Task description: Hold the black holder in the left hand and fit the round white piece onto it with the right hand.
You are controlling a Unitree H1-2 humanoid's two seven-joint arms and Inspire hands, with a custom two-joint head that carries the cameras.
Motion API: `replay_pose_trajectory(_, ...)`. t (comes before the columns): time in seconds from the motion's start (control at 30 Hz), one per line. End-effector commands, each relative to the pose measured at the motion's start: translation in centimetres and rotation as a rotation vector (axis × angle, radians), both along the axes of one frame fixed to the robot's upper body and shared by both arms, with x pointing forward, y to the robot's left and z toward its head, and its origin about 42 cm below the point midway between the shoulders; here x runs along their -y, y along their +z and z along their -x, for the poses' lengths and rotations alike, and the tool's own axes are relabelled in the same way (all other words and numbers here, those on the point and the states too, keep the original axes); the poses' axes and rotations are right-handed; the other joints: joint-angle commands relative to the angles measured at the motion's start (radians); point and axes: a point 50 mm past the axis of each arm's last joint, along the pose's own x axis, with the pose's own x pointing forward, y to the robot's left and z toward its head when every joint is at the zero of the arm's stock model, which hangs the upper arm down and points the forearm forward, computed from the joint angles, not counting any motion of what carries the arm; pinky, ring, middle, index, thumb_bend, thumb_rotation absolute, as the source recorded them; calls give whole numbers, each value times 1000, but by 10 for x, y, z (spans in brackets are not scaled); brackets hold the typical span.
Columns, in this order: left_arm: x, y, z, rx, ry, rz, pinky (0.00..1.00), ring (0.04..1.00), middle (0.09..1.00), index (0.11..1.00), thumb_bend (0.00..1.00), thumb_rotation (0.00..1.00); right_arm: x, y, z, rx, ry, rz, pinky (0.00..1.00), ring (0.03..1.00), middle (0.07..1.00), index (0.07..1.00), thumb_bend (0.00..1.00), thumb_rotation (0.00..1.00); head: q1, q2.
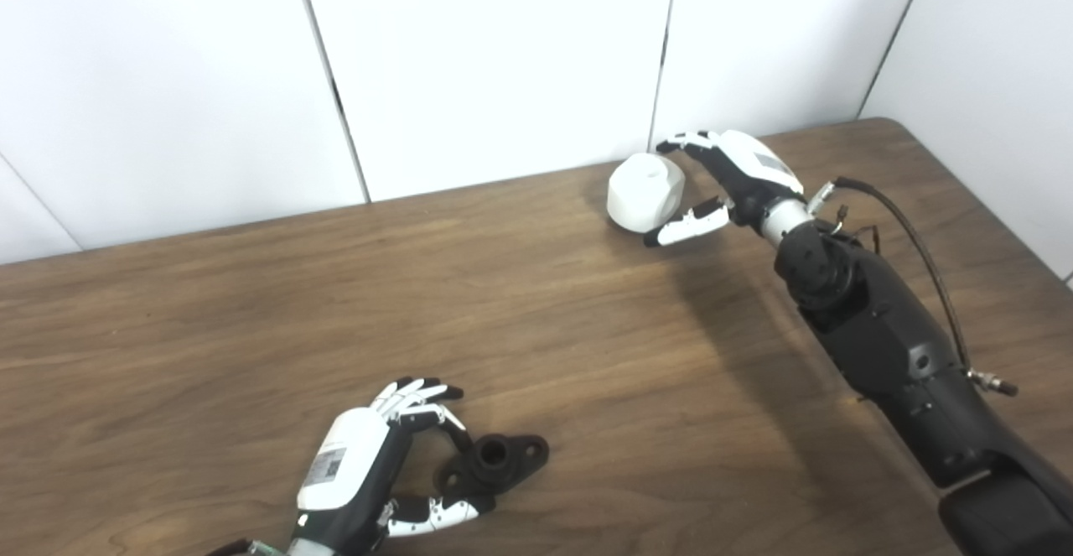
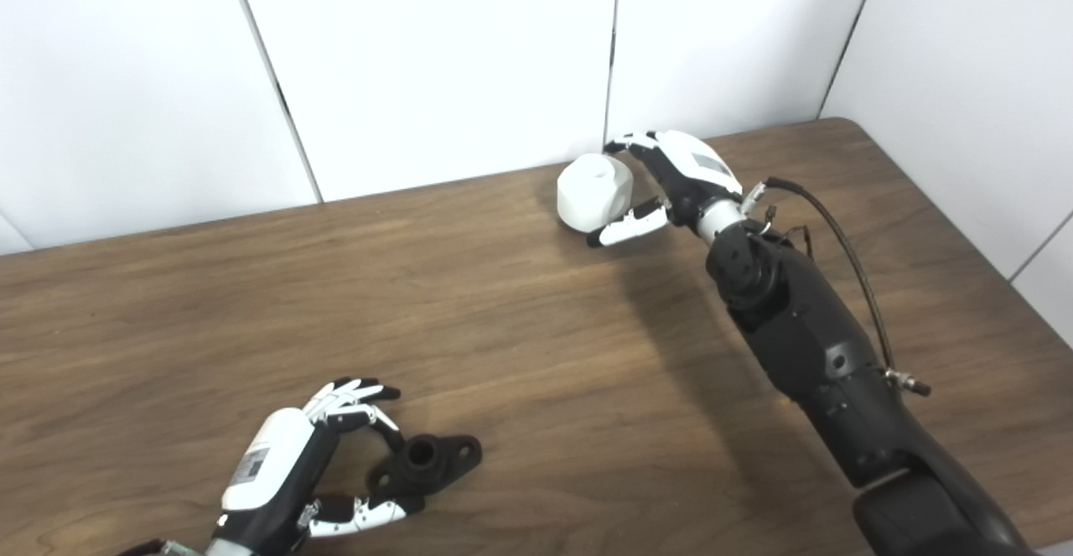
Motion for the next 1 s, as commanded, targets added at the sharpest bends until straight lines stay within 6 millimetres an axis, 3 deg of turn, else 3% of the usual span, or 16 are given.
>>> replay_pose_trajectory(0.0, -1, -31, 14, -177, -26, -68, 916, 896, 822, 488, 515, 45, 1, 40, -14, 135, 11, 8, 1000, 1000, 934, 867, 927, 363, 0, -2)
replay_pose_trajectory(0.97, 1, -34, 13, -169, -31, -63, 913, 894, 820, 488, 515, 45, -6, 65, -44, 26, 16, 48, 1000, 994, 913, 852, 950, 336, 7, -5)
